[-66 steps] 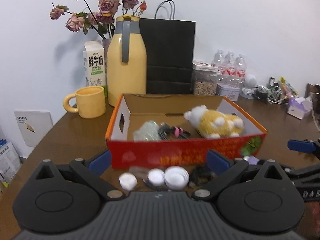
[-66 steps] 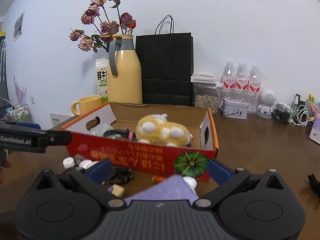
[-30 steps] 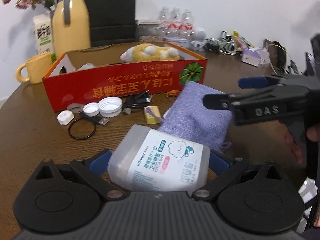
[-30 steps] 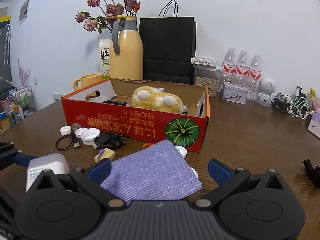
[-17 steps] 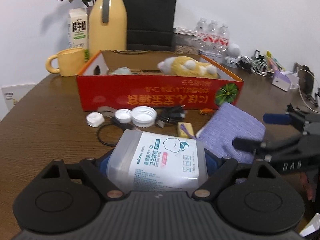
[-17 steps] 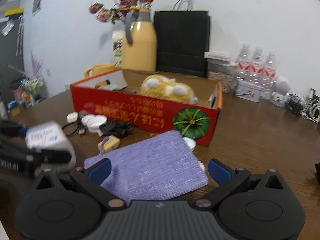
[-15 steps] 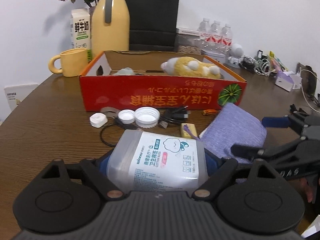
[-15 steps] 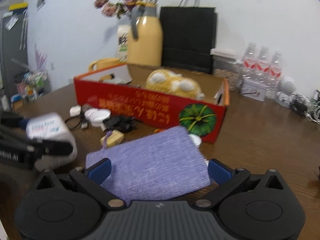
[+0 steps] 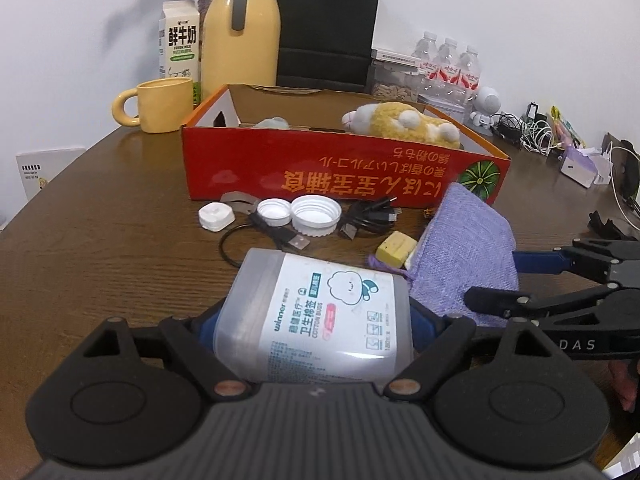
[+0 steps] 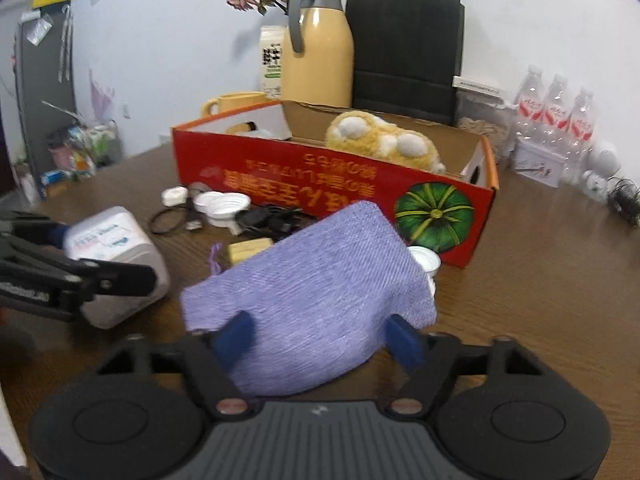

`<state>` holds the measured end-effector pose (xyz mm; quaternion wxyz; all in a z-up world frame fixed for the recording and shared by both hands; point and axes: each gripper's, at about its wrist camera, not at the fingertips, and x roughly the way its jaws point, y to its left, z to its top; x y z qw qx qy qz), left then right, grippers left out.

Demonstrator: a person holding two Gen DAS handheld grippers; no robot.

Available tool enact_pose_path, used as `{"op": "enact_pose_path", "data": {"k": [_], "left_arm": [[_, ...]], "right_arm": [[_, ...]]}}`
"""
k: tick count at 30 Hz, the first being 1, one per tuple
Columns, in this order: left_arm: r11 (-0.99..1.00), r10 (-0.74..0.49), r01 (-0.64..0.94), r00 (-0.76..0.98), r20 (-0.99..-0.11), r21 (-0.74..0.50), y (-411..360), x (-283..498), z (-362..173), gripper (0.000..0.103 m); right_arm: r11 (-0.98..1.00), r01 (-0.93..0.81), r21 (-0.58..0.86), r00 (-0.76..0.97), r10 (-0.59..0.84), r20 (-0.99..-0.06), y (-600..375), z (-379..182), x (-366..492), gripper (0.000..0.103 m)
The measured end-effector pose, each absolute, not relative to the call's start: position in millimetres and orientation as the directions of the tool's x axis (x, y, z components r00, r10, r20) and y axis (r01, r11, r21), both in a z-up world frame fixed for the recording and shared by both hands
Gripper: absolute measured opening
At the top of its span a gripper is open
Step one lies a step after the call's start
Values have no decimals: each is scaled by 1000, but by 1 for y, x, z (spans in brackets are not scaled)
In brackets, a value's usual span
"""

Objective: Organize objects
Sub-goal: 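Grasp the white wet-wipe pack with the left tool while the right tool grasps the purple cloth, then carry the wipe pack and purple cloth into the box and open both tools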

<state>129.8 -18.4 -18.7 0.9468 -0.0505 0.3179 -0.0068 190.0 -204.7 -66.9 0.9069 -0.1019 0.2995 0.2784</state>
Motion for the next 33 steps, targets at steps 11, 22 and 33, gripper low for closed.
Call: {"op": "enact_pose_path", "data": {"k": [11,22,33], "left_arm": [[992,-54,-25,813,-580,-127,-8,117,-15,87],[992,-69,6,860,-505,-125,-5,108,6,84],[995,-67,34,919,-388,-92,-10,126,49,84]], "right_arm": [[818,-570,-71,703,441,-558,-194,-63,166,5],[833,-553,25,725,497,-477,-203,-43,149,4],[828,-556,70,757,539,-370,-200,0,165,4]]}}
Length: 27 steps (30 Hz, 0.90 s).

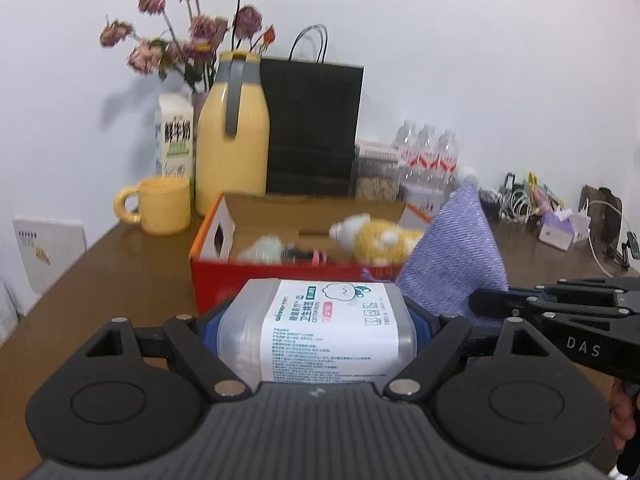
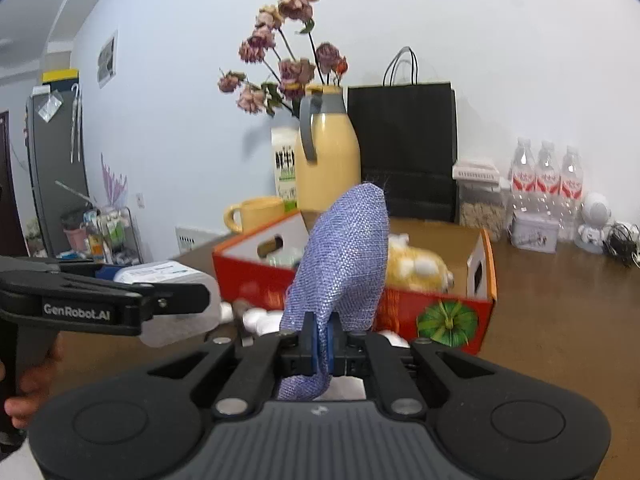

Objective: Organize objects
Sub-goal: 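Carry the wipe pack and purple cloth into the box and open both tools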

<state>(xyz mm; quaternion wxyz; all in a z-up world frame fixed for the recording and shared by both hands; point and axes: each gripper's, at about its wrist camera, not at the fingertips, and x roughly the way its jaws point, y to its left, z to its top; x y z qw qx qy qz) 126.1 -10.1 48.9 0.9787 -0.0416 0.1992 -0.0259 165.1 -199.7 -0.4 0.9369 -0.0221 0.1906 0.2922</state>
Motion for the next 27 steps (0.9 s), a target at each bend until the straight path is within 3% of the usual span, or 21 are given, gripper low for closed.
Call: {"op": "enact_pose_path", "data": {"k": [7,13,27], "left_arm": [[996,-54,29,944,-324,-82,-9,169,76,84],[997,-25,1,954,-299,-79,-4,222,84,84],[994,42,-76,921,-388,-73,20,330,49,84]], "right_arm": [[827,-550,112,771,555,-312,-190,27,209,4],[829,-538,152,768,556,-316,-174,35,271,4],[865,-476,158,753,494,-435,-128,-4,376,6]]}}
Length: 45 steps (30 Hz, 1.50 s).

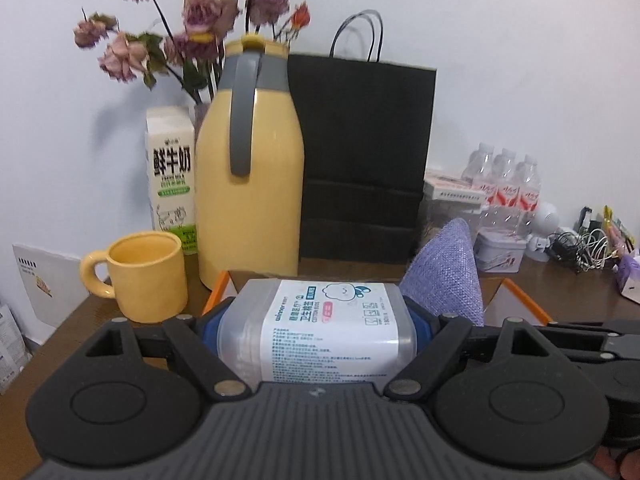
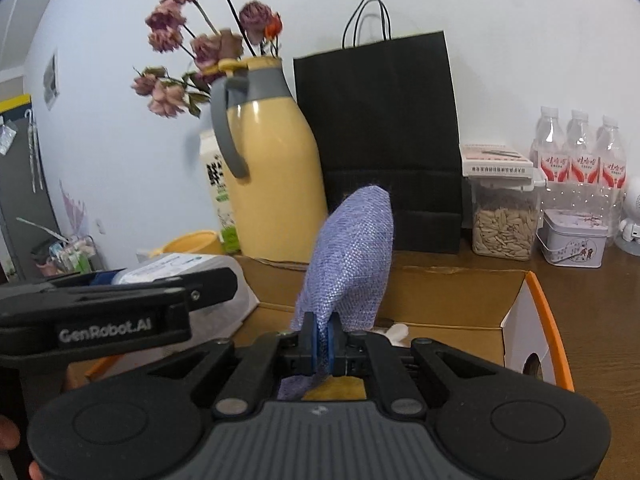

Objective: Organize objects
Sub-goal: 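Carry the wipe pack and purple cloth into the box and open both tools, then withdraw both tools from the box toward the crumpled white tissue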

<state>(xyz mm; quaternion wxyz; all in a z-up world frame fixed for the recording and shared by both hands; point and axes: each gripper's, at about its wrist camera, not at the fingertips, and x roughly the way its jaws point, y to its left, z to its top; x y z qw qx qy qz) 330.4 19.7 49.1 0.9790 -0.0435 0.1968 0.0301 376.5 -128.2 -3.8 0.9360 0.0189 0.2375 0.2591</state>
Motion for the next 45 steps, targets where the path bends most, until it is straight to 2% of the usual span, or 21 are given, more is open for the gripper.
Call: {"op": "enact_pose_path", "data": {"k": [1,4,6,7,9,11,23,38,45], "left_arm": [[995,36,-70,917,-397,-71,20,334,46,84],[996,24,-56,907,-419,-64,22,341,40,87],[996,30,-62,906,-422,-62,24,342,39,103],[996,34,-66,909,-416,-63,25,342,39,103],[995,38,-71,909,-415,-64,26,341,40,103],[995,43,-76,905,-423,-62,27,341,39,103],[995,57,-87,902,-428,-49,23,338,38,103],[994,67,-91,941,-331,-58,18,304,59,103],[993,78,-102,944,-321,-59,17,281,63,103]], "right_arm": [[867,-475,150,753,488,-441,-128,-6,378,8],[880,-461,112,760,457,-463,-127,-9,380,23],[890,-446,95,766,435,-473,-129,-11,380,55],[895,-437,85,771,422,-477,-129,-11,378,64],[903,-426,63,779,401,-482,-131,-11,376,93],[908,-416,51,786,387,-482,-133,-10,374,100],[908,-416,41,790,383,-478,-136,-8,368,102],[911,-413,2,826,375,-421,-143,9,343,103],[913,-408,-21,838,365,-405,-145,11,322,103]]}}
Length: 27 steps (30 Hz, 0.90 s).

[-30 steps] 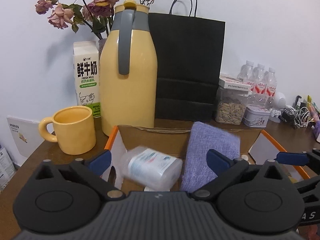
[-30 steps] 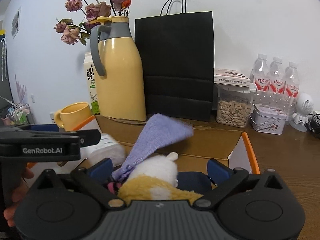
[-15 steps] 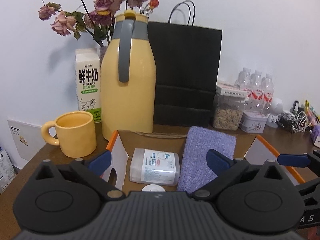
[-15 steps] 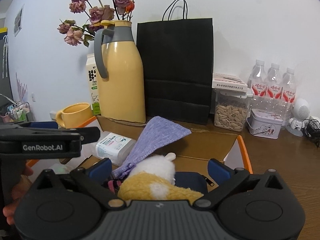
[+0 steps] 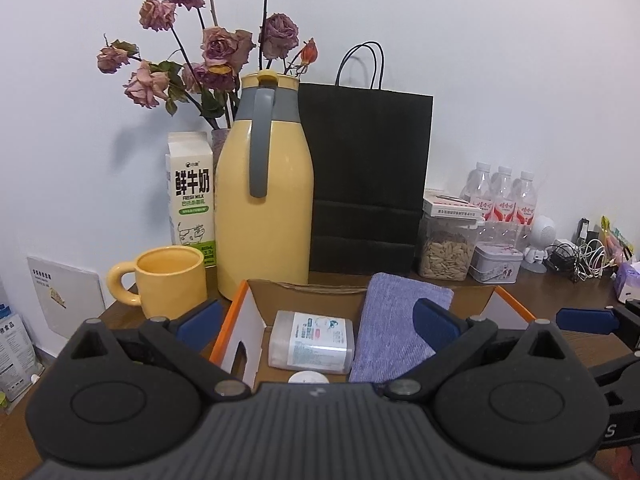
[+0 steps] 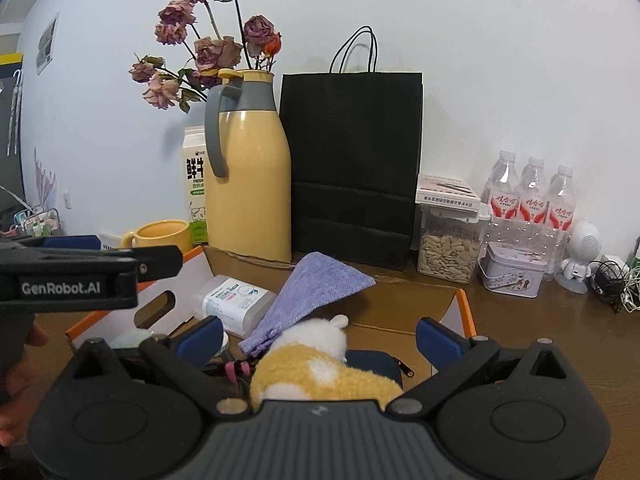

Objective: Organize objects
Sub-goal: 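Withdraw both tools from the box toward the crumpled white tissue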

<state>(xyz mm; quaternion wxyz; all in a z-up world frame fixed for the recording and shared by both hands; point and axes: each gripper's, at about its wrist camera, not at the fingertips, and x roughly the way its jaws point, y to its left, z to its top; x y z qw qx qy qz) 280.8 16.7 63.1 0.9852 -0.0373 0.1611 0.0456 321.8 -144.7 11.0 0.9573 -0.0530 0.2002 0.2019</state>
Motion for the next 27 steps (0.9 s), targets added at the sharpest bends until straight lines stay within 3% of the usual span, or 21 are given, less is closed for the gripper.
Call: {"op": "enact_pose_path", "data": {"k": [27], "left_arm": [[994,92,-105,912,-401,-12,26,193,47,103]], "right_arm": [[931,-364,-29,843,316,-436,-186,-6,229,103]]}}
